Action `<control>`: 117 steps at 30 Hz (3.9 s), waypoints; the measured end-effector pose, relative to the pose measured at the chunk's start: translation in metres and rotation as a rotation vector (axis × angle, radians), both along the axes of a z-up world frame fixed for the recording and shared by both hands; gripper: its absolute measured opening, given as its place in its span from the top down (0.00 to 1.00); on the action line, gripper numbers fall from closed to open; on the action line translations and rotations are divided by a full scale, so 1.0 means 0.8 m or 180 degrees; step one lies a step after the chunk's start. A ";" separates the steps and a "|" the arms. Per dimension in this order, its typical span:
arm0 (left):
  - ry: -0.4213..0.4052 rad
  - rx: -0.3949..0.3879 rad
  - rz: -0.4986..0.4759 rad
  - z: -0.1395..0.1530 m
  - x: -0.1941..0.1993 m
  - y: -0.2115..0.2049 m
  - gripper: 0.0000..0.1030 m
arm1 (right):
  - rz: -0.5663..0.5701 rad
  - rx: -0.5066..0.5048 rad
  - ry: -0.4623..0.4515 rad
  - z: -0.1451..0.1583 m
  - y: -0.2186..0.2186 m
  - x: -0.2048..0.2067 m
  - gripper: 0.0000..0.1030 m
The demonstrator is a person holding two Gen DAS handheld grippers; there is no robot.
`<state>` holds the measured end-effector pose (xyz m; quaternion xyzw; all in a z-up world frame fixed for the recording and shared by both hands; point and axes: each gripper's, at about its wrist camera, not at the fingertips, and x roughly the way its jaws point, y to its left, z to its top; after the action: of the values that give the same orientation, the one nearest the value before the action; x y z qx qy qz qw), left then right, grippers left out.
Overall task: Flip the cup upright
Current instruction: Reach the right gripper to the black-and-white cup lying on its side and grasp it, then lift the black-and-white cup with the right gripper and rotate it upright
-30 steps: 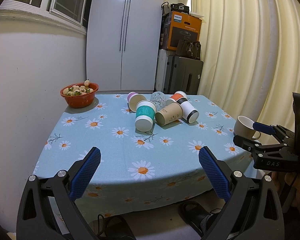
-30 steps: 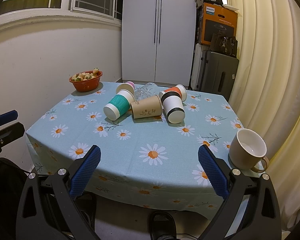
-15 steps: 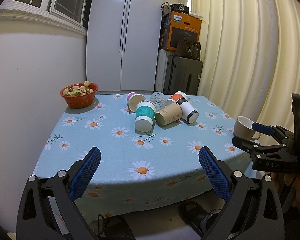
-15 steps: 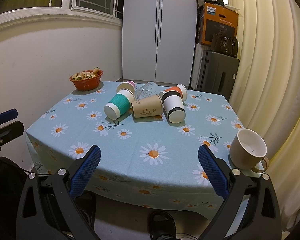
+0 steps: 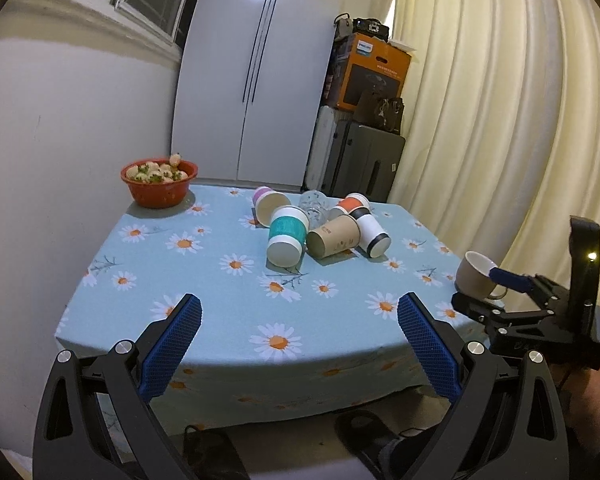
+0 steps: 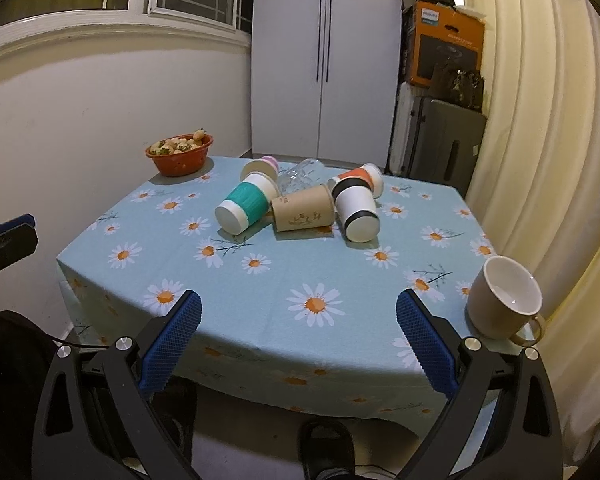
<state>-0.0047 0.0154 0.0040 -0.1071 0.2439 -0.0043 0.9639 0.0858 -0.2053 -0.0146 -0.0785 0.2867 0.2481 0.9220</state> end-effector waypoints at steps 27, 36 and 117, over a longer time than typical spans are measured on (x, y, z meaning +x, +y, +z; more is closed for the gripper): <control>0.0368 -0.0706 -0.0737 0.018 0.211 -0.019 0.07 | 0.0210 -0.0347 0.1767 -0.006 0.031 0.367 0.19; 0.0774 -0.0854 -0.0829 -0.017 0.272 -0.012 0.07 | 0.0245 -0.0717 0.2262 -0.052 0.057 0.433 0.32; 0.1178 -0.0956 -0.0372 -0.085 0.187 0.013 0.07 | -0.0098 0.1390 0.2560 -0.077 -0.032 0.178 0.25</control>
<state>0.1448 0.0257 -0.0643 -0.2338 0.4187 -0.0766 0.8742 0.2279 -0.2305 -0.0758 0.2244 0.5640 0.2998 0.7360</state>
